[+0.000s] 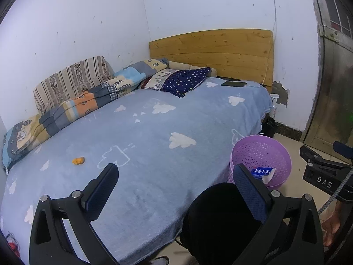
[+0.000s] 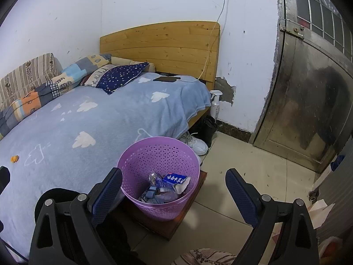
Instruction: Collect trash
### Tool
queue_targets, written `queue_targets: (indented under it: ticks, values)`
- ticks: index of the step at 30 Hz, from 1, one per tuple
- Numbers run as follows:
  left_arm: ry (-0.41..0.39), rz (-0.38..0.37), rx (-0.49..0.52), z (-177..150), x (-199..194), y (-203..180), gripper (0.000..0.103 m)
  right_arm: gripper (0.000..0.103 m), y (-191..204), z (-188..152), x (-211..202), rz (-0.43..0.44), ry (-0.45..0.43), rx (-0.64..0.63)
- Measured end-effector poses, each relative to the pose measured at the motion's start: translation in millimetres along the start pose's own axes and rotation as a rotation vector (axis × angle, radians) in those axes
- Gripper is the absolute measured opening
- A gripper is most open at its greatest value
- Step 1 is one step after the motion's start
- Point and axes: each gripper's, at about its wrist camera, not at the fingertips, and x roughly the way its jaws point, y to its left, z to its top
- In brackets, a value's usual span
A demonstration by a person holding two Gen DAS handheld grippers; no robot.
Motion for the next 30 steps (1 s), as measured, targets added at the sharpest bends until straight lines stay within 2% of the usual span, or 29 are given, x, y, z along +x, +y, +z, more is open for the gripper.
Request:
queue_targets:
  ticks: [30]
  values:
    - [-0.021,0.002,0.011,-2.5,-8.6,-5.7,0.103,0.096,1.8,0.0,1.2,-0.001,0.004,-0.009]
